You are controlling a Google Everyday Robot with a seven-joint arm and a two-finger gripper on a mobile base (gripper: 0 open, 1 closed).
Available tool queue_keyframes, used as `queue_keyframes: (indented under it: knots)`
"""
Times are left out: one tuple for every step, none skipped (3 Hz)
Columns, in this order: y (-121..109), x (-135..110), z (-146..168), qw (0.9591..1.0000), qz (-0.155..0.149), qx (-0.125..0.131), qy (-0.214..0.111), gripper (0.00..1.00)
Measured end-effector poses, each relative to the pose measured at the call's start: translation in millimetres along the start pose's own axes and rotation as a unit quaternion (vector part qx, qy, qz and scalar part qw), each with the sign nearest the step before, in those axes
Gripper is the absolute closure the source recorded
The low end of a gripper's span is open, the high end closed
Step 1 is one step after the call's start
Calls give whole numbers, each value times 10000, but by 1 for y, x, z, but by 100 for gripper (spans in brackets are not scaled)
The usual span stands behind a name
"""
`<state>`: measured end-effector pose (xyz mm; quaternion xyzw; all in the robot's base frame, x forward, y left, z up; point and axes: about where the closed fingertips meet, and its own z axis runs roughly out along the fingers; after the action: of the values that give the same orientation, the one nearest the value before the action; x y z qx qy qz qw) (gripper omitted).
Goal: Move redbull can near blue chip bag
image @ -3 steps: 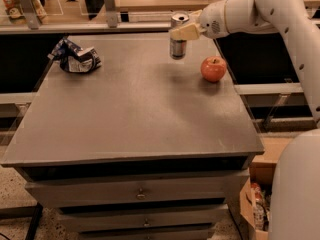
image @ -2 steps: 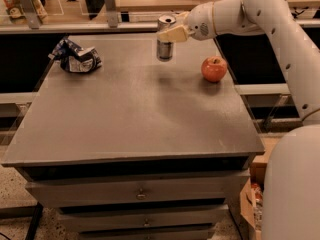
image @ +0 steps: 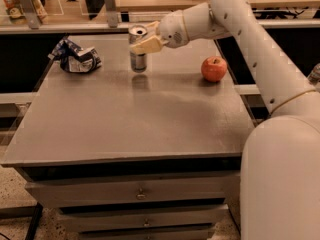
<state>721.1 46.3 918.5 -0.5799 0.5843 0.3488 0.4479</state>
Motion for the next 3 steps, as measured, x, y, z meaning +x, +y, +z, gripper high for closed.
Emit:
queue_keyframes:
  knots:
    - [14, -5, 24, 9992, -156, -374, -15, 100]
    - [25, -10, 40, 9972, -335, -669, -23, 100]
    - [32, -14, 49, 9955, -426, -851, -27, 100]
